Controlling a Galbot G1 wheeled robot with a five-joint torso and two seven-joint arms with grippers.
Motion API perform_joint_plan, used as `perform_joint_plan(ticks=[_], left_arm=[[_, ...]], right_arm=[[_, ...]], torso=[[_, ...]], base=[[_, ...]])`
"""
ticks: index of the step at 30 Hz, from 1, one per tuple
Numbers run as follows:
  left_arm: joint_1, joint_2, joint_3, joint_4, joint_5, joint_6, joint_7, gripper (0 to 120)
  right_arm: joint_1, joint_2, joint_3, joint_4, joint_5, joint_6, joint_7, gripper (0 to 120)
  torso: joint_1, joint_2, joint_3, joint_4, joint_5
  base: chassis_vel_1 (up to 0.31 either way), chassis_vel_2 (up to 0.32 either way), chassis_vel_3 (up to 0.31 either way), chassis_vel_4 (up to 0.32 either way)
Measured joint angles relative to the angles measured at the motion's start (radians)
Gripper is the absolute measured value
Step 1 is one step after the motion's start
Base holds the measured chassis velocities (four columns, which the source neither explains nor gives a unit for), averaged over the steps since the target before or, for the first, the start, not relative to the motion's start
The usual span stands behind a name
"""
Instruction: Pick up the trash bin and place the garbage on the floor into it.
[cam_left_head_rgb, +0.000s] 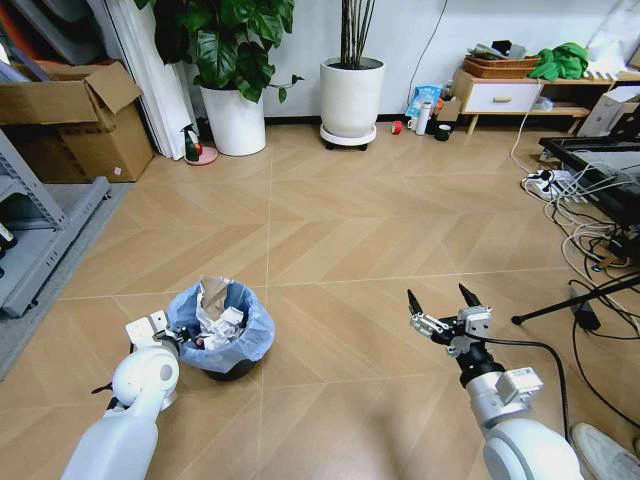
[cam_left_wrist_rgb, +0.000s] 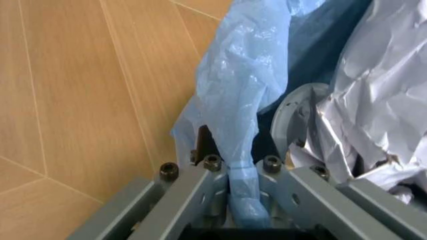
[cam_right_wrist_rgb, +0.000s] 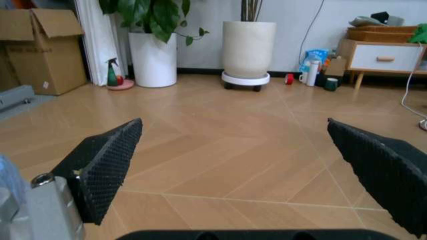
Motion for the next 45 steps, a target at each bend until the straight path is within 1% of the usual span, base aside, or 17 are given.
perform_joint_plan(ticks=[10, 12, 14, 18, 23, 26, 27, 30, 32, 34, 35, 38, 39, 41, 43, 44, 45], left_arm=[[-0.005, -0.01, 0.006, 0.02, 0.009, 0.001, -0.007, 0], [-0.005, -0.01, 0.008, 0.02, 0.009, 0.004, -0.012, 11], [-0.005, -0.01, 0.009, 0.02, 0.01, 0.004, -0.013, 14], [-0.006, -0.009, 0.011, 0.02, 0.015, 0.004, -0.019, 34], [-0.003, -0.009, 0.011, 0.014, 0.018, -0.006, -0.02, 46], [0.001, -0.009, 0.011, 0.001, 0.023, -0.058, -0.02, 63], [0.001, -0.009, 0.011, 0.001, 0.023, -0.058, -0.02, 63], [0.013, -0.016, 0.007, -0.026, 0.034, -0.105, -0.019, 77], [0.016, -0.019, 0.006, -0.034, 0.045, -0.128, -0.014, 81], [0.03, -0.027, 0.001, -0.052, 0.101, -0.2, 0.034, 92], [0.03, -0.027, 0.001, -0.052, 0.101, -0.2, 0.034, 92], [0.068, -0.036, -0.006, -0.104, 0.177, -0.301, 0.146, 103], [0.068, -0.036, -0.006, -0.104, 0.177, -0.301, 0.146, 103], [0.118, -0.034, -0.011, -0.158, 0.269, -0.355, 0.236, 109], [0.159, -0.03, -0.017, -0.193, 0.337, -0.382, 0.289, 112], [0.159, -0.03, -0.017, -0.193, 0.337, -0.382, 0.289, 112], [0.197, -0.029, -0.021, -0.221, 0.389, -0.395, 0.329, 112]], right_arm=[[0.012, -0.003, -0.004, -0.004, 0.0, 0.002, -0.001, 100], [0.011, -0.001, -0.004, -0.004, 0.0, 0.004, -0.001, 100], [0.01, 0.0, -0.004, -0.004, 0.0, 0.005, -0.001, 100], [0.008, 0.0, 0.001, -0.002, -0.001, 0.008, -0.001, 100], [0.006, 0.002, 0.002, 0.003, -0.001, 0.011, -0.001, 100], [0.004, 0.002, 0.007, 0.01, -0.001, 0.012, -0.001, 100], [0.004, 0.002, 0.007, 0.01, -0.001, 0.012, -0.001, 100], [0.005, 0.002, 0.019, 0.015, 0.006, 0.012, 0.0, 100], [0.006, 0.002, 0.022, 0.017, 0.009, 0.011, 0.001, 100], [0.01, 0.003, 0.032, 0.025, 0.021, 0.0, 0.008, 100], [0.01, 0.003, 0.032, 0.025, 0.021, 0.0, 0.008, 100], [0.016, 0.001, 0.047, 0.037, 0.04, -0.021, 0.02, 100], [0.016, 0.001, 0.047, 0.037, 0.04, -0.021, 0.02, 100], [0.024, -0.003, 0.07, 0.044, 0.052, -0.042, 0.023, 100], [0.029, -0.005, 0.085, 0.049, 0.06, -0.059, 0.024, 100], [0.029, -0.005, 0.085, 0.049, 0.06, -0.059, 0.024, 100], [0.033, -0.004, 0.097, 0.051, 0.063, -0.076, 0.025, 100]], torso=[[0.0, 0.0, 0.0, 0.0001, 0.0], [0.0, 0.0, 0.0, 0.0001, 0.0003], [0.0, 0.0, 0.0, 0.0001, 0.0003], [0.0, 0.0, 0.0, 0.0001, 0.0], [0.0, 0.0, 0.0, 0.0001, 0.0], [0.0, 0.0, 0.0, 0.0001, 0.0], [0.0, 0.0, 0.0, 0.0001, 0.0], [0.0, 0.0, 0.0, 0.0, 0.0], [0.0, 0.0, 0.0, 0.0001, 0.0], [0.0, 0.0, 0.0, 0.0001, 0.0001], [0.0, 0.0, 0.0, 0.0001, 0.0001], [0.0, 0.0, 0.0, 0.0, 0.0002], [0.0, 0.0, 0.0, 0.0, 0.0002], [0.0, 0.0, 0.0, 0.0, -0.0001], [0.0, 0.0, 0.0, 0.0, 0.0004], [0.0, 0.0, 0.0, 0.0, 0.0004], [0.0, 0.0, 0.0, 0.0002, 0.0003]], base=[[0.0, 0.0, 0.0, 0.0], [0.0, 0.0, 0.0, 0.0], [0.0, 0.0, 0.0, 0.0], [0.0, 0.0, 0.0, 0.0], [0.0, 0.0, 0.0, 0.0], [0.0, 0.0, 0.0, 0.0], [0.0, 0.0, 0.0, 0.0], [0.0, 0.0, 0.0, 0.0], [0.0, 0.0, 0.0, 0.0], [0.0, 0.0, 0.0, 0.0], [0.0, 0.0, 0.0, 0.0], [0.0, 0.0, 0.0, 0.0], [0.0, 0.0, 0.0, 0.0], [0.0, 0.0, 0.0, 0.0], [0.0, 0.0, 0.0, 0.0], [0.0, 0.0, 0.0, 0.0], [0.0, 0.0, 0.0, 0.0]])
